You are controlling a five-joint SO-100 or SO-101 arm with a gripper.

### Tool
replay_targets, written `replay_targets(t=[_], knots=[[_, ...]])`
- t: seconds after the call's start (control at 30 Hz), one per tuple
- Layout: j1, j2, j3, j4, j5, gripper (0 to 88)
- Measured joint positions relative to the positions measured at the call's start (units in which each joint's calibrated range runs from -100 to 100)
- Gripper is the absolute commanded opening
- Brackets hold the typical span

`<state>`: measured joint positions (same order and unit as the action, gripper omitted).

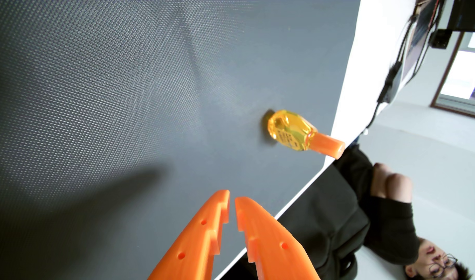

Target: Grab the eyedrops

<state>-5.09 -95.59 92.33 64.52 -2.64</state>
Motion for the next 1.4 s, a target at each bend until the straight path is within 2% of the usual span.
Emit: replay_targets(t=[0.5, 0.67, 0.87, 1.07, 1.23, 1.4], knots=[[1.80, 0.68, -5.96, 0.96, 6.96, 1.0], [2.02, 3.90, -9.75, 2.01, 7.95, 1.1], [5.32, 18.14, -20.77, 3.75, 10.25, 1.2], [8.16, 37.73, -35.03, 3.75, 15.01, 1.4], [7.87, 51.72, -44.51, 3.75, 17.89, 9.1], [7.87, 63.25, -50.29, 3.75, 20.46, 10.0]])
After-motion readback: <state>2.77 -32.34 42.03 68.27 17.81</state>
